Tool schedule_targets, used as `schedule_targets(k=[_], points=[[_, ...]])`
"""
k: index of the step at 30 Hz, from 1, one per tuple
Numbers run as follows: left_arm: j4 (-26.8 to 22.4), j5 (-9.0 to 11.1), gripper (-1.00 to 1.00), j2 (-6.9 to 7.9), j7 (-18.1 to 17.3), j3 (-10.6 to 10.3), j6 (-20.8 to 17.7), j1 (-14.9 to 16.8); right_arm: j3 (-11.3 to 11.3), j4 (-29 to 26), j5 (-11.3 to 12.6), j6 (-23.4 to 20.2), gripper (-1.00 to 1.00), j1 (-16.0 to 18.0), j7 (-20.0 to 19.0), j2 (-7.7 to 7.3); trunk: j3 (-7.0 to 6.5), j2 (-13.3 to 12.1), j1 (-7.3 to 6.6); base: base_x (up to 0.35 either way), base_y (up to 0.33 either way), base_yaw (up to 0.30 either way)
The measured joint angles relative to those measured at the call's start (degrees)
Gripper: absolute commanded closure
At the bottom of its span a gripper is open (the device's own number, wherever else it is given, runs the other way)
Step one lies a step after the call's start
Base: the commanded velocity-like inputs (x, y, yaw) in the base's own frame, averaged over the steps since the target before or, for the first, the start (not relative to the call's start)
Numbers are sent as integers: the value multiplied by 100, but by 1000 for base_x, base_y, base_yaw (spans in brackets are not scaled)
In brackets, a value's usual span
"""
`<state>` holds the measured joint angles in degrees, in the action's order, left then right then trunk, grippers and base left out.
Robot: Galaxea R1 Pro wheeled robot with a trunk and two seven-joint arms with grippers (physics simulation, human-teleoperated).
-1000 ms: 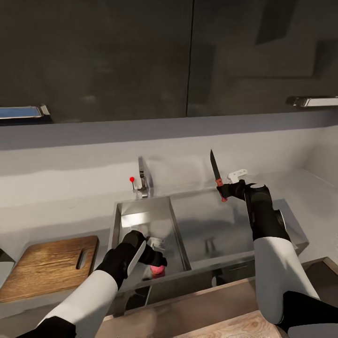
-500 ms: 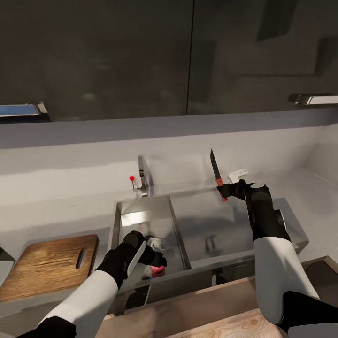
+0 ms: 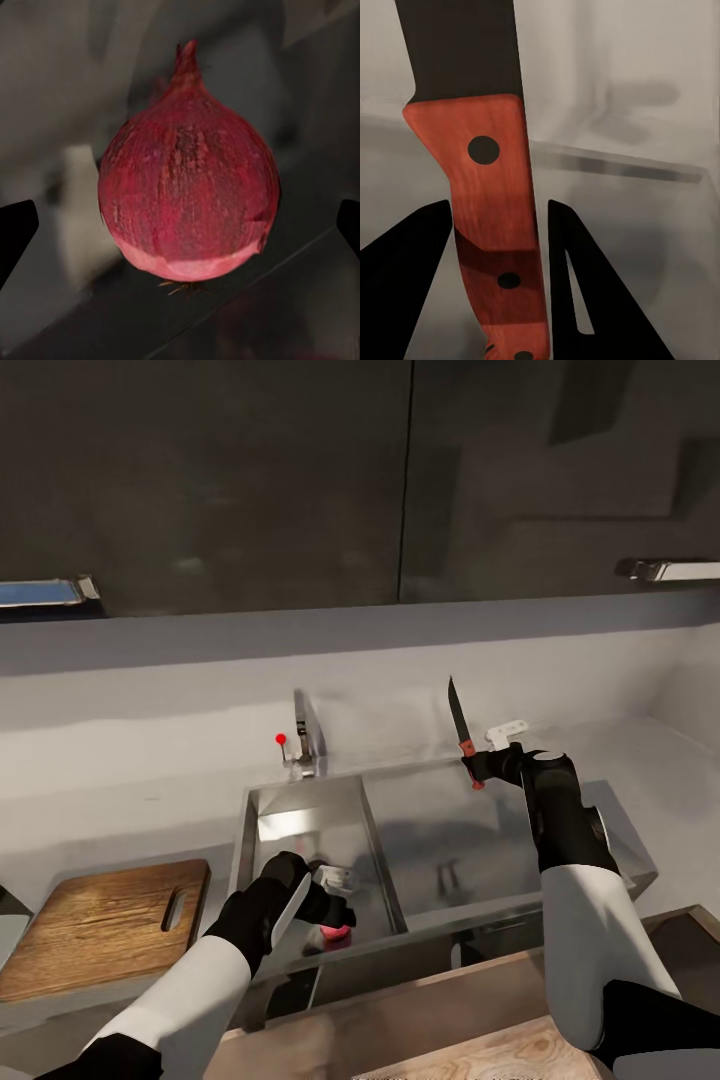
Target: In the kitchen, take the Vidalia onion out of the sink, dice it on the chopping board with the paring knife, put the diced onion into the bowl on the countertop, then place both the paring knife and the chopping board into the sink.
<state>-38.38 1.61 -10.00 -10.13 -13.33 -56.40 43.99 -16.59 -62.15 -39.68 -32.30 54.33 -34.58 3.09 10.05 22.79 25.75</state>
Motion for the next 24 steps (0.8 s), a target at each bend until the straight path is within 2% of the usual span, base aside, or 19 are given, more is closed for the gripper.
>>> schedule_targets(k=[24], points=[[11,0,-100,0,14,0,94,0,0,0,0,0,100,0,0,0,185,0,0,0,0,0]])
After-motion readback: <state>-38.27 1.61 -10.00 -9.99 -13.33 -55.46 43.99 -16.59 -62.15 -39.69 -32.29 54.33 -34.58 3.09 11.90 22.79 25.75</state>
